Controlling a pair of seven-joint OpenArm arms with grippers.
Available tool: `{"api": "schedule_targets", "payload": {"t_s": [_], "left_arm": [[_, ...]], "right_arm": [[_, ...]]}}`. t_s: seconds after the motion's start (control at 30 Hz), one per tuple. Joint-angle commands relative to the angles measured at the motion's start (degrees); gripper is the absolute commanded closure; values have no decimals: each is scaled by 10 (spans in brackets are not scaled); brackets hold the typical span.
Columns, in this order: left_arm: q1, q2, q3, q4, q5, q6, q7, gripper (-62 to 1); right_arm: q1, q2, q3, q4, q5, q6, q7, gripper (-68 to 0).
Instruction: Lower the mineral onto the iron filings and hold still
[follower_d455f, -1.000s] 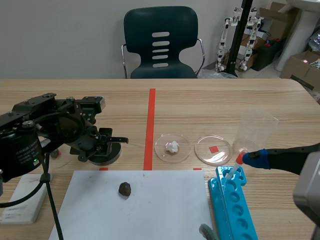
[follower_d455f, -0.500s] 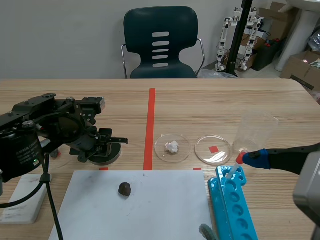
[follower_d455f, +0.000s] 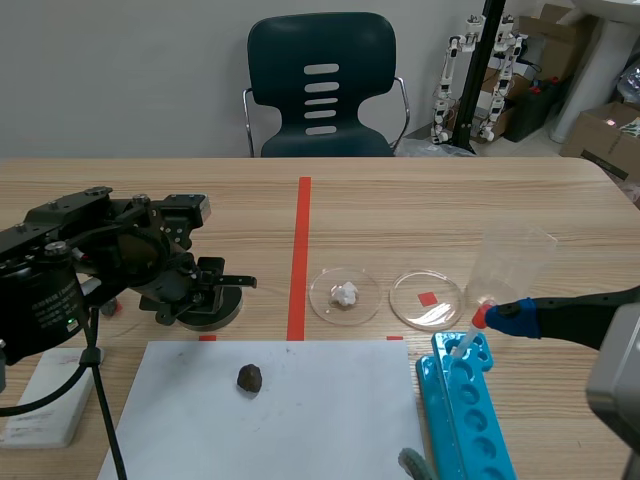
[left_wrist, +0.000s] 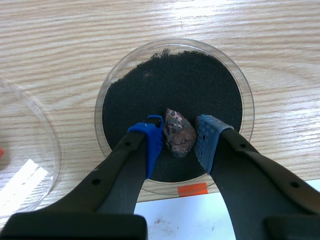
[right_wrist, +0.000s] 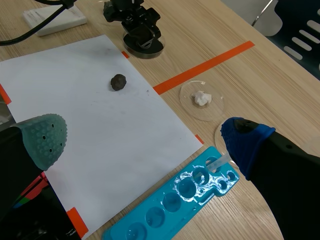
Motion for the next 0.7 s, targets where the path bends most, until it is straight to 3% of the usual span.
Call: {"api": "schedule_targets", "payload": {"t_s": [0.0,0.17,0.33,0.57,0.67], "left_arm": [[-11,2,-3,10,0,-6,-5,-90],[6,-25,-6,70,-4,-16,-10,-90],[79,-77,-21,220,-4,-16,-65,-90],[252,-163,-55,450,-4,-18,-254,-90],[335,-186,-84,523,-4,-61,-329,-90]], "right_arm": [[-2,2,2,3,6,-2,8,-653],[-2,2,2,3,6,-2,8,-653],[-2,2,2,3,6,-2,8,-653],[-2,2,2,3,6,-2,8,-653],[-2,2,2,3,6,-2,8,-653]]}}
